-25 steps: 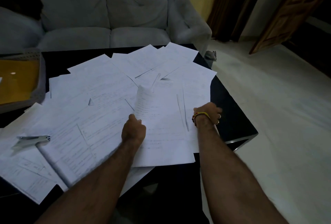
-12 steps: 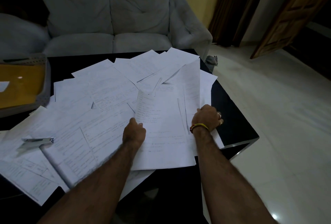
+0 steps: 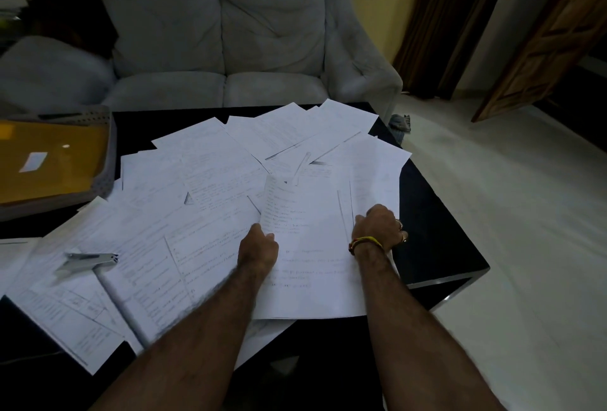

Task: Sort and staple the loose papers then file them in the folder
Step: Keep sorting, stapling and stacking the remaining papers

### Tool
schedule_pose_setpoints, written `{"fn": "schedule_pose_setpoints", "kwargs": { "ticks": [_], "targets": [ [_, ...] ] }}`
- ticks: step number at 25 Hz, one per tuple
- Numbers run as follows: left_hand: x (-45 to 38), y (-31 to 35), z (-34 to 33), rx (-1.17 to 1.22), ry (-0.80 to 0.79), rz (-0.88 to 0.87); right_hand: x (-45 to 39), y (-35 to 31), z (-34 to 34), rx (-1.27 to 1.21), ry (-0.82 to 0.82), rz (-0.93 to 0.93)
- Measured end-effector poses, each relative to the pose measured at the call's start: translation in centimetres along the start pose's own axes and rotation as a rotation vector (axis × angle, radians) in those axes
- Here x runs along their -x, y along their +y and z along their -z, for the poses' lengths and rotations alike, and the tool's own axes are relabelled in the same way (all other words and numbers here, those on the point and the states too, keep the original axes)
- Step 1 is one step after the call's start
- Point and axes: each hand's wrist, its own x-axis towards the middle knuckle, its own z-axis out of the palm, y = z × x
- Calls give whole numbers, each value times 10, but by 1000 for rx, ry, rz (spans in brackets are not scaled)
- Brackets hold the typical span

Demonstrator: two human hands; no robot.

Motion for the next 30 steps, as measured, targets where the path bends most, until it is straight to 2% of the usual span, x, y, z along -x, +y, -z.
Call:
{"fn": "schedule_pose_setpoints", "kwargs": {
  "ticks": [8,12,16,18,20,23,26,28,30],
  "targets": [
    [-3,-3,-4,-17,23,-15,-3,-9,-9,-90,19,-3],
    [-5,-5,-5,-4,25,-17,-3,-10,-8,-26,40,52],
    [-3,-2,0,10,23,-19,2,-18,-6,13,156,83],
    [-3,-1,2,27,17,-12,4,-24,6,-119,249,103],
    [-8,-2,4,54,-6,-15,1,-31,26,-360,339,127],
    [-18,-7,11,120,-47,1,-7,-46,75,-642,558,206],
    [-21,-15,22,251,6,45,-7,-65,125,-813,730,247],
    [-20,-20,32,297,79,89,-3,-77,141,-902,701,192],
    [-24,-28,46,356,146,139,8,-89,130,-982,535,110]
  ]
}}
